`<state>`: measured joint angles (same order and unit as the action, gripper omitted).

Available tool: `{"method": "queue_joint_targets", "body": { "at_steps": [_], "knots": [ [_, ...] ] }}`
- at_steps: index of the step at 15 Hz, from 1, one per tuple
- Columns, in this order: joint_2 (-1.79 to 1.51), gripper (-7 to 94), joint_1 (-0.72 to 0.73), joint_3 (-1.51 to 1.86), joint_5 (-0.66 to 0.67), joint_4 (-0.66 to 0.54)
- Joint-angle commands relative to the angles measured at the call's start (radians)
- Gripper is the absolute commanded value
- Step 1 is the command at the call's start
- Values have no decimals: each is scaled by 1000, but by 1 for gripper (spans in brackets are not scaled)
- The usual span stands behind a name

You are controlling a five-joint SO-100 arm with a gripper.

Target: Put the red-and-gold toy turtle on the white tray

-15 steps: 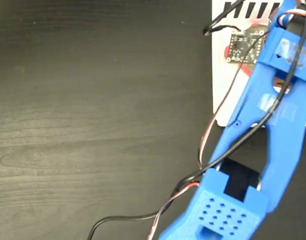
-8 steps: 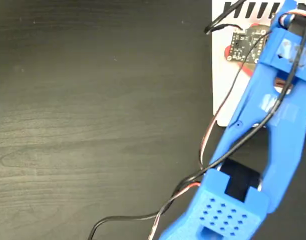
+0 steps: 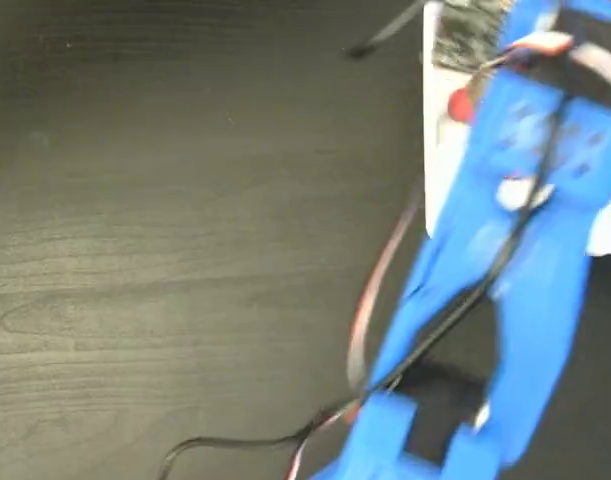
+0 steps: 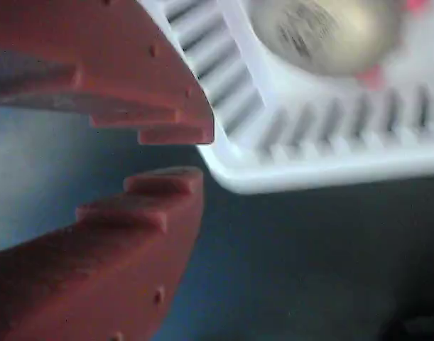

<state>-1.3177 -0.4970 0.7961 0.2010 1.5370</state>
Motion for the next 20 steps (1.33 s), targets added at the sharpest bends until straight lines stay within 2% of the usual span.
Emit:
{"method": "queue_joint_targets", "body": {
  "at_steps": [1, 2, 4, 5, 8, 10, 13, 18, 20],
  "knots": [
    [-347, 0, 132, 307, -103, -176],
    [-446, 0, 213, 486, -138, -291],
    [-657, 0, 360, 859, -218, -612],
    [-727, 0, 423, 997, -247, -709],
    [-983, 0, 529, 1393, -267, -831],
    [-1216, 0, 552, 1663, -258, -787],
    [-1542, 0, 569, 1930, -241, -594],
    [-1919, 0, 589, 2131, -221, -290],
    [-1921, 0, 586, 2129, -233, -265]
  ]
}}
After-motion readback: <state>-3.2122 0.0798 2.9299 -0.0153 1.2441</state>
